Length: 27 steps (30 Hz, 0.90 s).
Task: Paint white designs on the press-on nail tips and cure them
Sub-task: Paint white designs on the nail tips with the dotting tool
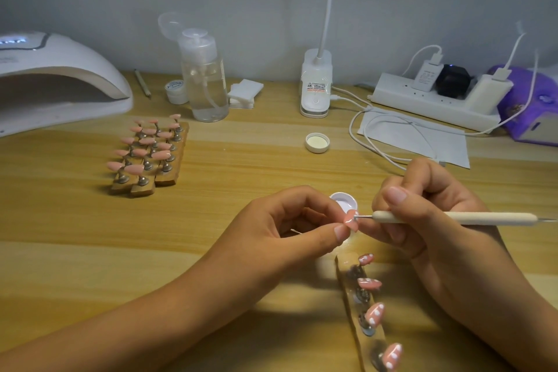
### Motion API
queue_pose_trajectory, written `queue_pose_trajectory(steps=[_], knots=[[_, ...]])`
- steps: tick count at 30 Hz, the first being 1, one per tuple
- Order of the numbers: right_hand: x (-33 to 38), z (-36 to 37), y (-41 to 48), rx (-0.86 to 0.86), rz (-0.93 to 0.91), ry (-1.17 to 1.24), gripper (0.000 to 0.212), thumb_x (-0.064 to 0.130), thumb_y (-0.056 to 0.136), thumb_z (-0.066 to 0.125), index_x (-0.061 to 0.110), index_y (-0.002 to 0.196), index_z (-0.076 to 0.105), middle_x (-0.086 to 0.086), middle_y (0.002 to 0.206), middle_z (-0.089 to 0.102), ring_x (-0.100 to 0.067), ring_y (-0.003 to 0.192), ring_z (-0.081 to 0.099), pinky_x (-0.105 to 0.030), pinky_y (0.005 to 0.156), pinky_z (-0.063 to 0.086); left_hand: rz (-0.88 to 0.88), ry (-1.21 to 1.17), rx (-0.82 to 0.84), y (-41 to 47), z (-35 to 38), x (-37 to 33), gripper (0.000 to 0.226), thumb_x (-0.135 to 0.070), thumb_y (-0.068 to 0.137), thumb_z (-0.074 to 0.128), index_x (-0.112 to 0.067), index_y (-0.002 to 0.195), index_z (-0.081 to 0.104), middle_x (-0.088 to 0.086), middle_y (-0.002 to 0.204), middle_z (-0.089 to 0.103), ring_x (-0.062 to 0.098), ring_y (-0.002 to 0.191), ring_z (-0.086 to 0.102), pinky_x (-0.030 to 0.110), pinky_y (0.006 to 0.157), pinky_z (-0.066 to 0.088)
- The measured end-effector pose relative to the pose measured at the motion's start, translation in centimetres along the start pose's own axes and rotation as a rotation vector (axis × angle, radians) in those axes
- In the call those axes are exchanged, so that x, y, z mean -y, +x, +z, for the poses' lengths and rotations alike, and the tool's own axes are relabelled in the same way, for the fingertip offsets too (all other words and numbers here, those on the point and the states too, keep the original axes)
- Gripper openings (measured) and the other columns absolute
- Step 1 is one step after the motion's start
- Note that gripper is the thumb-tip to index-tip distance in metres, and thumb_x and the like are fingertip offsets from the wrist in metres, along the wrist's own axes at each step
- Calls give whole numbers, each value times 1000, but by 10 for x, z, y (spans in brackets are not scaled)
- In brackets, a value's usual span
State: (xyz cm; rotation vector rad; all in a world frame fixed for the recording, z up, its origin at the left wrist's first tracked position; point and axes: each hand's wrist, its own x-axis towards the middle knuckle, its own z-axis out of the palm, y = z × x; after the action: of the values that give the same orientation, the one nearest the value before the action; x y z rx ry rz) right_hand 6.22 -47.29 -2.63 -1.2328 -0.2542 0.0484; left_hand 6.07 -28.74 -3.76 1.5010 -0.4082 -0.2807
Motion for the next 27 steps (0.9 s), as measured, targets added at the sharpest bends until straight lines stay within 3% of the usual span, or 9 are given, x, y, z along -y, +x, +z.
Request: queue_pose_trajectory(steps=[5, 18, 21, 23, 25, 27], knots=[[1, 2, 0, -17, 2, 16, 21, 11, 72, 64, 19, 55, 54, 2, 58, 53, -6, 54, 58, -25, 61, 56, -1, 1, 0, 0, 1, -1, 10, -19, 80, 70, -29, 82, 72, -9, 78, 68, 4, 72, 58, 17, 70, 47], [0, 0, 0, -12, 11, 47, 23, 11, 70, 69, 19, 56, 53, 1, 57, 50, -6, 53, 55, -27, 61, 57, -21, -1, -11, 0, 1, -2, 8, -21, 78, 70, -27, 82, 72, -8, 78, 69, 4, 73, 59, 18, 70, 47], [1, -3, 3, 3, -9, 64, 34, 32, 68, 84, 21, 63, 53, 2, 56, 46, -7, 50, 45, -32, 64, 58, -17, -2, -12, -1, 1, -2, 6, -21, 79, 70, -26, 82, 72, -8, 79, 69, 3, 73, 59, 16, 69, 47], [0, -7, 6, -38, -27, 67, 40, 50, 64, 83, 22, 69, 54, 4, 52, 42, -8, 47, 39, -33, 68, 58, -10, -1, -18, -1, 1, -3, 6, -21, 79, 71, -26, 82, 72, -10, 78, 69, 2, 72, 59, 15, 68, 46], [-1, -12, 9, -103, -53, 39, 36, 51, 62, 83, 26, 73, 60, 6, 50, 42, -6, 47, 41, -31, 73, 57, -3, -2, -23, -1, 1, -2, 6, -22, 79, 72, -27, 81, 72, -12, 78, 68, 0, 70, 58, 12, 66, 45], [-3, -16, 10, -124, -102, -36, 24, 43, 65, 81, 27, 79, 68, 6, 61, 56, -4, 59, 56, -27, 78, 56, 5, -7, -30, -1, 1, -2, 6, -22, 79, 72, -28, 81, 72, -12, 78, 68, -1, 70, 58, 11, 65, 44]])
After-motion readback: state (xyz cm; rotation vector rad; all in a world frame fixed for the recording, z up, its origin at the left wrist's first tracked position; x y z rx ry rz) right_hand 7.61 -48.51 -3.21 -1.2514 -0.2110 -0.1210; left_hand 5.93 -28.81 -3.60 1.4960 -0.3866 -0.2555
